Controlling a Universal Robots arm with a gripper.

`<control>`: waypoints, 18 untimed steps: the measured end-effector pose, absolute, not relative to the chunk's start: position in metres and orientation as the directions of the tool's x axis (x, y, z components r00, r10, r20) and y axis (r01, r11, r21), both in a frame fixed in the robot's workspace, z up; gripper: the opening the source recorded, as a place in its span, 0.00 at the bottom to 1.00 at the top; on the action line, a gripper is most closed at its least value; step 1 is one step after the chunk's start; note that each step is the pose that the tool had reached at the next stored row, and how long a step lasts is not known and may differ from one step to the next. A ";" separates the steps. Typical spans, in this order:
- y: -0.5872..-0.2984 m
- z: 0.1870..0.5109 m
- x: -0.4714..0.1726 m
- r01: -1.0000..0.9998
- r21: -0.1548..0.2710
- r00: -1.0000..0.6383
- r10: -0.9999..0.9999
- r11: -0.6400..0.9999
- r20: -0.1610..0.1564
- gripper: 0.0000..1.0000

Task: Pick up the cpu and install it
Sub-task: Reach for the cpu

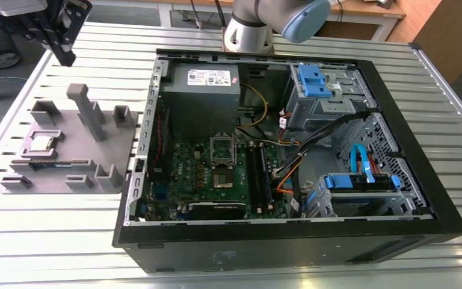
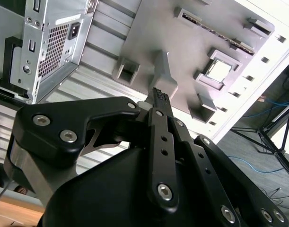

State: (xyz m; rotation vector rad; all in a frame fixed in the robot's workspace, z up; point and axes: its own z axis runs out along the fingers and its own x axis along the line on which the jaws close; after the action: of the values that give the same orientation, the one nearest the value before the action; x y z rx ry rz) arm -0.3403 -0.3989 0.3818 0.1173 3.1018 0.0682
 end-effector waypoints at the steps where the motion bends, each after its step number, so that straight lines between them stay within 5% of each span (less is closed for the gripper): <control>1: -0.399 0.382 -0.342 0.075 0.045 -0.996 0.076 0.996 -0.035 0.11; 18: -0.399 0.379 -0.382 0.075 0.045 -0.996 0.076 0.996 -0.035 0.11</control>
State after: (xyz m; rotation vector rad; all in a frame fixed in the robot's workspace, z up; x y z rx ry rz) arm -0.3819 -0.3990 0.3794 0.1172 3.1018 0.0681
